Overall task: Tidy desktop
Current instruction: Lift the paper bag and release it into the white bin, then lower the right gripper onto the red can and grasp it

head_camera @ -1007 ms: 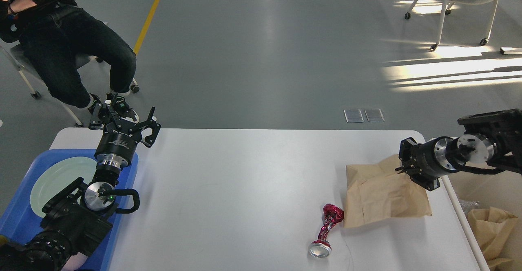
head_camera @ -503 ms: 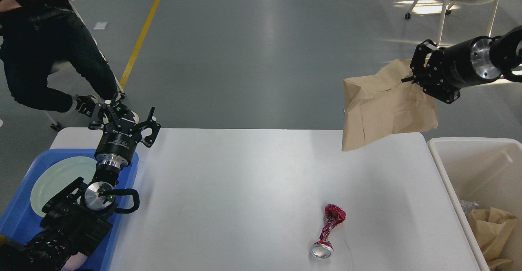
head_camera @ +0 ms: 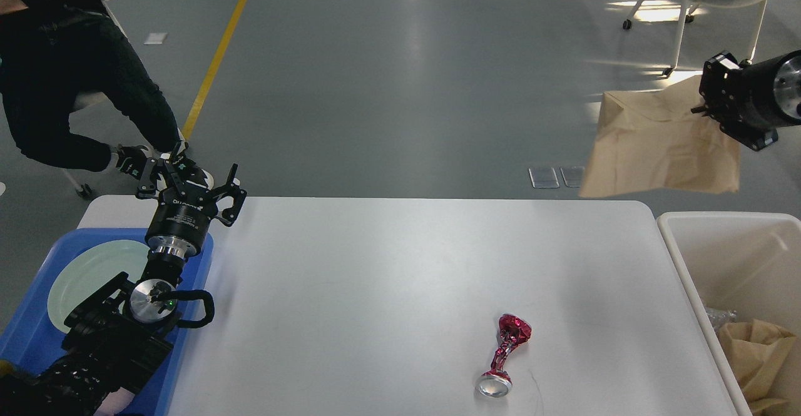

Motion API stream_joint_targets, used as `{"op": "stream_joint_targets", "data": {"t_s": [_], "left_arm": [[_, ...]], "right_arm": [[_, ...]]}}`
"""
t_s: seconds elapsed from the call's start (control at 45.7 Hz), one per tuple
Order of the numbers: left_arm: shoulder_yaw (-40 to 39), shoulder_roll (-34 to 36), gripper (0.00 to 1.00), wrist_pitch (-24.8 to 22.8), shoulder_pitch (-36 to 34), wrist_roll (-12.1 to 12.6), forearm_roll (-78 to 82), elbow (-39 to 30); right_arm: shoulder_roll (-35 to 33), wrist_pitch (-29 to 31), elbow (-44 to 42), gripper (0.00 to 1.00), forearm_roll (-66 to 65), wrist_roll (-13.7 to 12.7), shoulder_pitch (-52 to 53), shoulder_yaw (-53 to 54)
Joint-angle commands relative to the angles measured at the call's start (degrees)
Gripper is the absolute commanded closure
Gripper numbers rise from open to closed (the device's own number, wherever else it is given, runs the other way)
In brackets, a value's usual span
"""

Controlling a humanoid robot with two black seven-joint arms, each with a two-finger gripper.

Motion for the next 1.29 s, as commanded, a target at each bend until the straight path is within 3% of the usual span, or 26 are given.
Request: {"op": "stream_joint_targets", "data": {"t_s": [0.0,0.394,0.416,0.438,0.481,0.503,0.525,0.985,1.138,1.269], "left_arm": [[0.0,0.0,0.04,0.0,0.0,0.01,0.0,0.03],[0.0,0.0,0.04,0.0,0.0,0.01,0.0,0.03],[0.0,0.0,0.04,0.0,0.0,0.09,0.0,0.03],[0.0,0.0,0.04,0.0,0.0,0.01,0.0,-0.06],[0.0,0.0,0.04,0.0,0.0,0.01,0.0,-0.06],[0.0,0.0,0.04,0.0,0.0,0.01,0.0,0.03],[0.0,0.0,0.04,0.0,0.0,0.09,0.0,-0.06],[0.0,0.0,0.04,0.0,0.0,0.01,0.0,0.03],[0.0,0.0,0.04,0.0,0.0,0.01,0.0,0.03],[0.0,0.0,0.04,0.0,0.0,0.01,0.0,0.03]], "right_arm": [[-1.02,-8.19,-3.57,1.0,-2.03,0.02,-8.82,-0.05],[-1.46,-10.13,-22.12,1.0,-2.12,0.02,-31.94,6.01],[-1.46,-10.13,-23.34,0.94,-2.12,0.02,-32.99,6.18],[-1.28,-10.13,-24.49,0.75,-2.12,0.02,-34.05,6.27],[-0.93,-10.13,-26.51,0.24,-2.21,0.02,-36.15,6.01],[-0.84,-10.22,-27.65,0.03,-2.21,0.02,-36.95,6.01],[-0.75,-10.22,-28.53,0.0,-2.21,0.02,-37.57,6.1],[3.11,-9.25,-25.91,0.0,-2.04,0.11,-38.63,6.1],[4.34,-8.2,-20.73,0.0,-2.04,0.11,-30.11,4.52],[7.59,-2.76,-15.37,0.0,-2.04,0.11,-20.71,0.39]]}}
